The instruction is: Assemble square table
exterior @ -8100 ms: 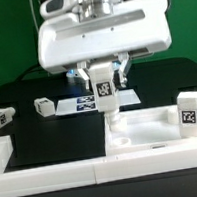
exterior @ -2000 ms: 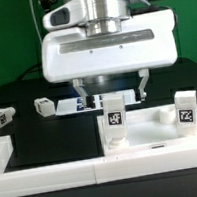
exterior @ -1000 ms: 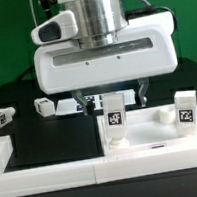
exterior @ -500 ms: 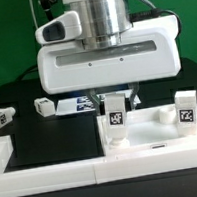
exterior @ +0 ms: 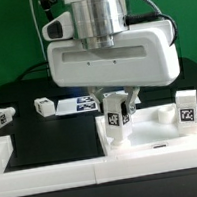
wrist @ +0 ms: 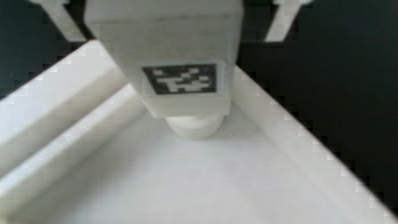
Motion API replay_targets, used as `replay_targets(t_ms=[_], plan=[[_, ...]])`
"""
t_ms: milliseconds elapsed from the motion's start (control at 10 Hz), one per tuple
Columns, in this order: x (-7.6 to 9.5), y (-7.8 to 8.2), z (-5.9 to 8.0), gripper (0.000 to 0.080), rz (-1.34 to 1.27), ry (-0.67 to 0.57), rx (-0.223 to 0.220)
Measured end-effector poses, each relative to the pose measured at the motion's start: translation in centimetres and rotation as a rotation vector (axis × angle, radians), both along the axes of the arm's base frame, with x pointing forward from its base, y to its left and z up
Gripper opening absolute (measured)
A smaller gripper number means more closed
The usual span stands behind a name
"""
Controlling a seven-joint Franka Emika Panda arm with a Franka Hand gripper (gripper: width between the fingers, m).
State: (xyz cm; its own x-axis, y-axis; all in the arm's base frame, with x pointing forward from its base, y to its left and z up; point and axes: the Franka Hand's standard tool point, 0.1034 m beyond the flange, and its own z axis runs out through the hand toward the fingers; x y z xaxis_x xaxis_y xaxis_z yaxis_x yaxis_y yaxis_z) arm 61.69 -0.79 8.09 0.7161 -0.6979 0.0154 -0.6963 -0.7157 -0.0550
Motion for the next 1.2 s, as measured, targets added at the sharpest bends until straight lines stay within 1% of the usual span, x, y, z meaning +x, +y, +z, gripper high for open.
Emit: replay_targets(t_ms=[100,200,300,400,500,600,700,800,900,1000,1100,1200], plan=[[0.0,0.0,0.0,0.0289,-0.134,-0.002,0.014],[0.1,0.1,0.0,0.0289,-0.325,-0.012,0.049],[0.4,0.1,-0.1,0.0290,-0.509,-0.033,0.088],[0.4,-0.5,-0.1,0.0291,-0.681,-0.050,0.154],[0.3,-0.8,-0.2,0.0291,-0.764,-0.052,0.181],[0.3,-0.6,-0.3,0.0291,-0.745,-0.052,0.177],[0.3,-0.6,-0.3,0.0380,-0.727,-0.053,0.175],[0.3,-0.5,-0.3,0.0558,-0.723,-0.053,0.174],[0.4,-0.1,-0.2,0.0621,-0.499,-0.067,0.131],[0.3,0.3,-0.3,0.0621,-0.356,-0.074,0.112],[0.2,0.5,-0.3,0.0643,-0.342,-0.075,0.111],[0.2,0.3,-0.3,0.0643,-0.253,-0.080,0.100]])
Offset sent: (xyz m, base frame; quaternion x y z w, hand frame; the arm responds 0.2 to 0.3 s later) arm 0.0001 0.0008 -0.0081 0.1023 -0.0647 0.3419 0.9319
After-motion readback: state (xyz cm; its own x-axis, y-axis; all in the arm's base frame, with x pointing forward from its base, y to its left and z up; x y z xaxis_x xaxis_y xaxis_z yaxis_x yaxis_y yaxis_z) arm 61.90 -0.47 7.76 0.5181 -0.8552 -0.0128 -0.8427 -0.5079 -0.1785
